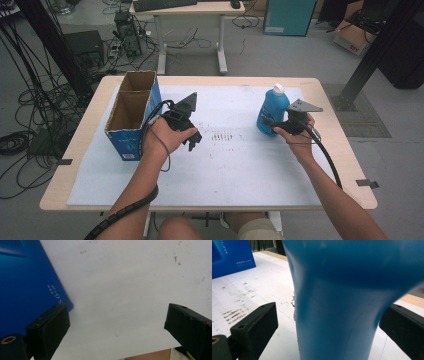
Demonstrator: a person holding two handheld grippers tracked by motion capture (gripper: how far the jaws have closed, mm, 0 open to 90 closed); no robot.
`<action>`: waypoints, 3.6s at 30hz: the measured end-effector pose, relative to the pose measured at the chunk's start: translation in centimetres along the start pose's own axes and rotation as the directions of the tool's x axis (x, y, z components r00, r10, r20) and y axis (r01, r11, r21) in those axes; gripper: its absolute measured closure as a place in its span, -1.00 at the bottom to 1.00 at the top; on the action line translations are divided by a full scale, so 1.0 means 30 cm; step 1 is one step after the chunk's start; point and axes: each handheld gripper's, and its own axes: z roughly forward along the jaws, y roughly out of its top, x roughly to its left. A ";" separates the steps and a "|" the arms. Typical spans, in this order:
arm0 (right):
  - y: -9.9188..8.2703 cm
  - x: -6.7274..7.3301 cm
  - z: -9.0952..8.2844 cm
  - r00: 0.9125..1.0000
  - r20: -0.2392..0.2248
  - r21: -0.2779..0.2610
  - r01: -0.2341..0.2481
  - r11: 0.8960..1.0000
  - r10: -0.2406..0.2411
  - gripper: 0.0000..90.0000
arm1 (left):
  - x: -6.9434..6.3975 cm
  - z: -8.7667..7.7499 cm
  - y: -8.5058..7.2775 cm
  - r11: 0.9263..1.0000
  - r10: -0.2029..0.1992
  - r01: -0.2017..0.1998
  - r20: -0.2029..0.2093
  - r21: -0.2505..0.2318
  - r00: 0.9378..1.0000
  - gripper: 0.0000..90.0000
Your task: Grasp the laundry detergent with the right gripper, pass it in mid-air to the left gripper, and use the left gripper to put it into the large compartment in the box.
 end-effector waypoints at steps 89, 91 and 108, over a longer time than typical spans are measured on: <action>0.004 0.003 0.005 1.000 -0.008 0.001 0.017 1.000 -0.017 -0.89 | -0.011 -0.015 0.007 1.000 0.010 -0.010 -0.004 -0.011 1.000 -0.86; 0.004 0.002 0.005 1.000 -0.010 0.001 0.021 1.000 -0.021 -0.89 | -0.011 -0.014 0.006 1.000 0.009 -0.009 -0.003 -0.010 1.000 -0.86; 0.004 0.004 0.007 1.000 -0.008 -0.002 0.017 1.000 -0.017 -0.89 | -0.006 -0.020 0.005 1.000 0.009 -0.009 -0.007 -0.012 1.000 -0.86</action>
